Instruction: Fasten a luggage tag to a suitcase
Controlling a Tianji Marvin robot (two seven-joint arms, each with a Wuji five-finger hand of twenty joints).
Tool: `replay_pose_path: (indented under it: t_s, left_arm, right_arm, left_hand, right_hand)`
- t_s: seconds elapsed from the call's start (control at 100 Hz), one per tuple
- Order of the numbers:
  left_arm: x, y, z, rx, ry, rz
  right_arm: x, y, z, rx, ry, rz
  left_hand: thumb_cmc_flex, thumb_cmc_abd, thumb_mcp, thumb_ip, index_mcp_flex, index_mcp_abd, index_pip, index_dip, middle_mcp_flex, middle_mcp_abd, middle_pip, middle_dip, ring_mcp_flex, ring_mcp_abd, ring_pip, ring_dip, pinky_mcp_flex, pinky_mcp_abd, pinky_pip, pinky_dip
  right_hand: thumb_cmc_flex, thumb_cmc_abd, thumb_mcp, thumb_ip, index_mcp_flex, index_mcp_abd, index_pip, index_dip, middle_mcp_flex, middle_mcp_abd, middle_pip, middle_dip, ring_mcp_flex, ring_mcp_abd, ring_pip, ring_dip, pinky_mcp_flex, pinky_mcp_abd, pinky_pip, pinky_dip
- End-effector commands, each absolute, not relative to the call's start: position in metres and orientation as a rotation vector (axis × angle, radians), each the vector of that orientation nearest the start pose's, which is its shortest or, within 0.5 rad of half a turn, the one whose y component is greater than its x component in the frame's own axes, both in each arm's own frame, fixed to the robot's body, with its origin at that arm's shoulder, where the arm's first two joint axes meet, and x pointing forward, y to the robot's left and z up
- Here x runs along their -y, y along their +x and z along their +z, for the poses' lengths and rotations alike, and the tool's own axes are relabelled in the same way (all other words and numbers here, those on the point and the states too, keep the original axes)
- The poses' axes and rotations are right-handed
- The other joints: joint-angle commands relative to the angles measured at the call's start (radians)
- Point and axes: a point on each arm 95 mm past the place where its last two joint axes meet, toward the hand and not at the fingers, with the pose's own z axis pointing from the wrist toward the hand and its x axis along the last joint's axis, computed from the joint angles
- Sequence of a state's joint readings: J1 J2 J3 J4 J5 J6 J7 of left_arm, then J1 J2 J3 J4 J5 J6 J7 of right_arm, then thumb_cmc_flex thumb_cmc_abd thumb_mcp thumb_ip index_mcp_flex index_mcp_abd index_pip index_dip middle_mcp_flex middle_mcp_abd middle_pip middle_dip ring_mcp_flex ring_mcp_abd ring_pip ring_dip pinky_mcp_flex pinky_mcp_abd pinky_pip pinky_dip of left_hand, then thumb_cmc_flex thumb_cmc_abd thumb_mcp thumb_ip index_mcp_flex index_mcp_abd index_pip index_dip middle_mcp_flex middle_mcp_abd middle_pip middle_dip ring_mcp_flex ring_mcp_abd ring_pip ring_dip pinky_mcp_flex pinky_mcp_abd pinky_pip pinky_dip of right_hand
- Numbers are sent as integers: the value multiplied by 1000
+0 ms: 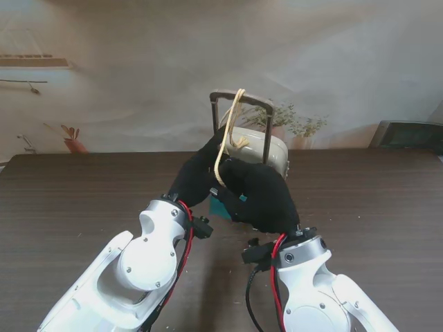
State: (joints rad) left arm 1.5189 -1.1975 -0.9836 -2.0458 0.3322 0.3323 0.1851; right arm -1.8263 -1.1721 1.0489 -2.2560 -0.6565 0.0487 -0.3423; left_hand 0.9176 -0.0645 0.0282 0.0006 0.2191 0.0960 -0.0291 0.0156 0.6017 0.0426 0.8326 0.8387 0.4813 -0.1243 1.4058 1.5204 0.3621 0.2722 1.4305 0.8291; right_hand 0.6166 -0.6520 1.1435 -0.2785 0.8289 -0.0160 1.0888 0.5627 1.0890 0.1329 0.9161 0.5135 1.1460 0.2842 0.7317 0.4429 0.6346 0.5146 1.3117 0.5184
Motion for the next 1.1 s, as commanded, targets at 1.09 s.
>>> replay_pose_path:
  t_s: [1.09]
  left_arm:
    - [156, 382, -183, -619, -1807, -2272]
  right_arm:
    - [-110, 265, -163, 1026, -1564, -2937]
  left_hand:
    - [280, -112, 13, -18, 206, -52, 862, 462, 204, 72, 171, 77, 105, -332, 66, 50, 240, 6, 172, -100]
  right_hand:
    - [29, 28, -24, -4, 42, -54, 27, 8, 18, -10, -2, 17, 16, -17, -11, -6, 2, -8, 17, 2]
